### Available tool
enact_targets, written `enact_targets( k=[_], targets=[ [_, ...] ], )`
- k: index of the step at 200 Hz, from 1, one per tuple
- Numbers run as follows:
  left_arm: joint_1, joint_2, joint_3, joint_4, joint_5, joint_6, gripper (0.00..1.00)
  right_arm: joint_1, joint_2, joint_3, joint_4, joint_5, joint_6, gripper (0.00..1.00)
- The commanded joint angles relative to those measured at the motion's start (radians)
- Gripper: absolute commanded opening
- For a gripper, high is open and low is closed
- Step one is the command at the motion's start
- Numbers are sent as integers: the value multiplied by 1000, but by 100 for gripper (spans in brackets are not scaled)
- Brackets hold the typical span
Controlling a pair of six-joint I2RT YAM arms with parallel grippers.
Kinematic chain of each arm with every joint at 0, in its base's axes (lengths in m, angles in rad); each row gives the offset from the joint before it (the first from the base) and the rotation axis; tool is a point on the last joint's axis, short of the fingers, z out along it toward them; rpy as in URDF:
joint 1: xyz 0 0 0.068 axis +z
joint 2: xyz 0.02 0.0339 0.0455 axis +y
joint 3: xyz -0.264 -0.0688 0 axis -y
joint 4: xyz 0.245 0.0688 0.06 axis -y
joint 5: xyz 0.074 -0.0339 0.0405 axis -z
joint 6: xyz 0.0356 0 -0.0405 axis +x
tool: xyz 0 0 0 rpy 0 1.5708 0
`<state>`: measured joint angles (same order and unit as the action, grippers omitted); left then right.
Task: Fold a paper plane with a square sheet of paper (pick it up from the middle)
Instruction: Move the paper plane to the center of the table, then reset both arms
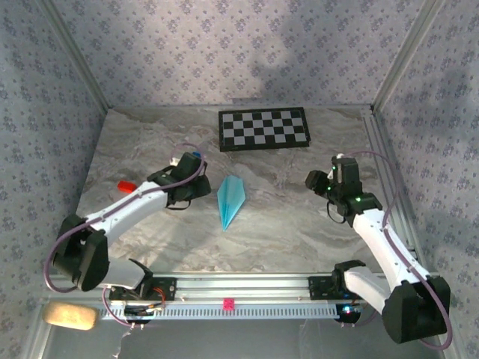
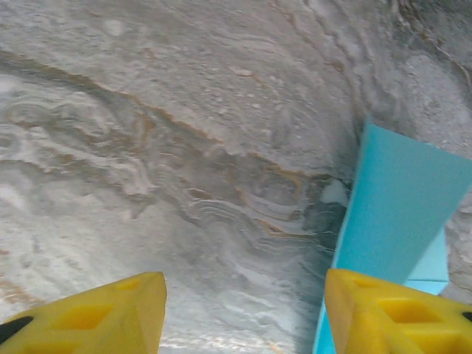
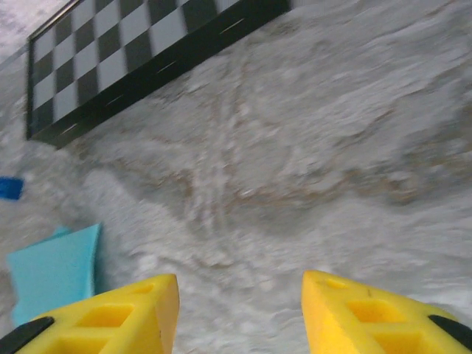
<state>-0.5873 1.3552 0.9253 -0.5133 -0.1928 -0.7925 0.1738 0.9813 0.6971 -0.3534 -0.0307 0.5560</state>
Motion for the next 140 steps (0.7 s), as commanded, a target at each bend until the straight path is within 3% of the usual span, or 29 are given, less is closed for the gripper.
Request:
enact_targets(
  k=[1,24,34,58,71,89,103,122,130,140],
  targets=[
    [65,-113,-47,48,-6,83,65,-25,-17,-10,-22,252,-109,54],
    [167,-217,-128,108,-70,152,91,-38,46,-54,153,409,-277,65],
    [208,-251,-163,145,-114,183,94,-44,104,-91,281,438,-363,76],
    [285,-287,-235,248,-253,283,99,-58,252,-115,477,439,-485,77],
    [312,-283,-268,314,-312,394,99,-78,321,-153,629,352,-534,76],
    [384,-264,-300,398,-279,519,100,-95,415,-235,897,229,-637,75],
    [433,-242,-307,428,-271,564,100,-109,436,-235,942,113,-686,73],
    [481,-222,-360,559,-245,592,100,-202,465,-252,983,-58,-641,69],
    [490,-209,-395,647,-227,612,100,-239,495,-296,1081,-124,-622,70],
    [495,-185,-428,742,-189,652,100,-245,556,-337,1240,-120,-602,69]
  ],
)
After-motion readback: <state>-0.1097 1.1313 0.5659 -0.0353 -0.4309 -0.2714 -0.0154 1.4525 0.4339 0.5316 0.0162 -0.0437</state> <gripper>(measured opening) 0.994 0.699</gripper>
